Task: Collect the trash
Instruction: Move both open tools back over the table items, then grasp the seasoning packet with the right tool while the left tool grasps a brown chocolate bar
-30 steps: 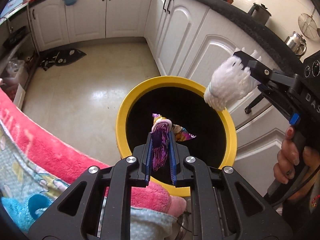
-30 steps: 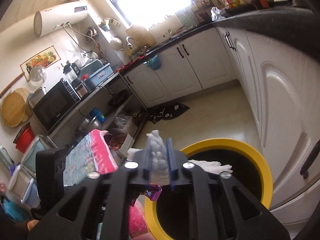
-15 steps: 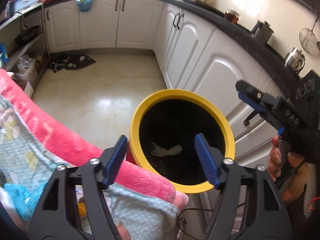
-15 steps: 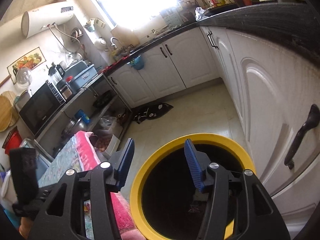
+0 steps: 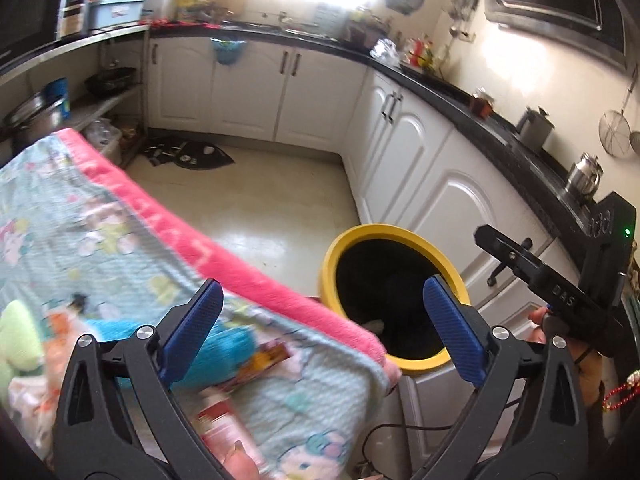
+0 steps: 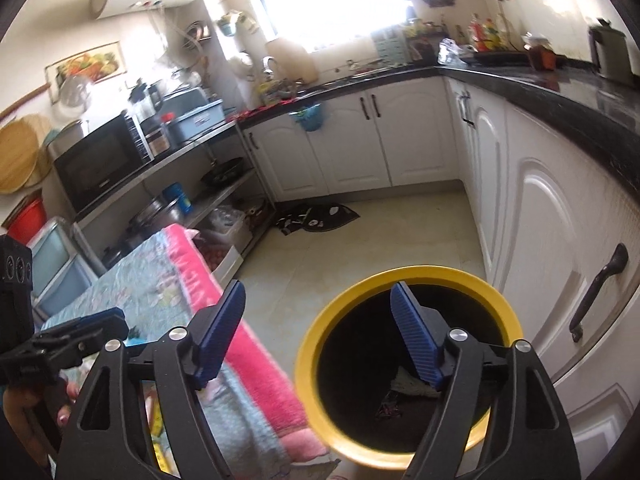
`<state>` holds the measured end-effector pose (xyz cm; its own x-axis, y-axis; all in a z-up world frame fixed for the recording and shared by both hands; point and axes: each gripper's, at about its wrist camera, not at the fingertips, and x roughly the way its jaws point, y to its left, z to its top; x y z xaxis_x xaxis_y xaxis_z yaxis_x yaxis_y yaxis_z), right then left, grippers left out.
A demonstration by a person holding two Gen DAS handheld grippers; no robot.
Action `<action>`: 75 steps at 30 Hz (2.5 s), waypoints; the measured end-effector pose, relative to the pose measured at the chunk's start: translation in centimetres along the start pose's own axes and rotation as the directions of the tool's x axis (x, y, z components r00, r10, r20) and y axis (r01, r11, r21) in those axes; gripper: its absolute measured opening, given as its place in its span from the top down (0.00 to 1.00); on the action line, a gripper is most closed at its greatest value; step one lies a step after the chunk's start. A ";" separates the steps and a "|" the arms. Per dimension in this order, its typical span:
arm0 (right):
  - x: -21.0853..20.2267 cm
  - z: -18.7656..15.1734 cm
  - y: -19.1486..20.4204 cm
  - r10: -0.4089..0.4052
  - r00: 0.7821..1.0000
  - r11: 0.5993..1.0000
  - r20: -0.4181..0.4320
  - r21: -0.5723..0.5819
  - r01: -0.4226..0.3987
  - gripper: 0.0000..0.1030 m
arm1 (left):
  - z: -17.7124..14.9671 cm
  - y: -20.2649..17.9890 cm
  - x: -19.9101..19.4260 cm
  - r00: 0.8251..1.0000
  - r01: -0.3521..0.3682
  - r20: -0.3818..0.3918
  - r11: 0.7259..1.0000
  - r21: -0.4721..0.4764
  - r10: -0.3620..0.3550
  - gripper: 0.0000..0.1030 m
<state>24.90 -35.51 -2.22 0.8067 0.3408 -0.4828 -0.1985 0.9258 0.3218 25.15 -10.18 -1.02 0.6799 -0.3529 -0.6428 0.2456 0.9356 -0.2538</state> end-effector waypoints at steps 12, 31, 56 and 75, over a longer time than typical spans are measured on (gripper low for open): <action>-1.7 -0.5 7.6 0.086 0.996 0.987 -0.017 -0.132 -0.087 0.20 | -1.4 5.9 -7.9 0.989 -0.081 0.112 0.991 -0.106 0.093 0.10; -2.0 -2.6 16.7 0.222 0.970 0.933 -0.103 -0.266 -0.242 0.19 | -4.5 13.1 -17.2 0.953 -0.196 0.189 0.956 -0.217 0.238 0.10; 2.2 -8.0 20.0 0.149 0.948 0.918 -0.281 -0.316 -0.238 0.19 | -13.4 20.6 -16.9 0.951 -0.306 -0.046 0.922 -0.237 0.304 0.18; 8.4 -12.1 18.6 0.075 0.856 0.942 -0.512 -0.244 -0.229 0.53 | -16.9 23.1 -13.6 0.993 -0.102 -0.100 0.904 -0.416 0.066 0.59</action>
<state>21.27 -13.46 -10.14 0.3904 0.4452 -0.8058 -0.5077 0.8343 0.2150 9.88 15.95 -10.34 0.6224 -0.2899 -0.7270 -0.1345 0.8754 -0.4643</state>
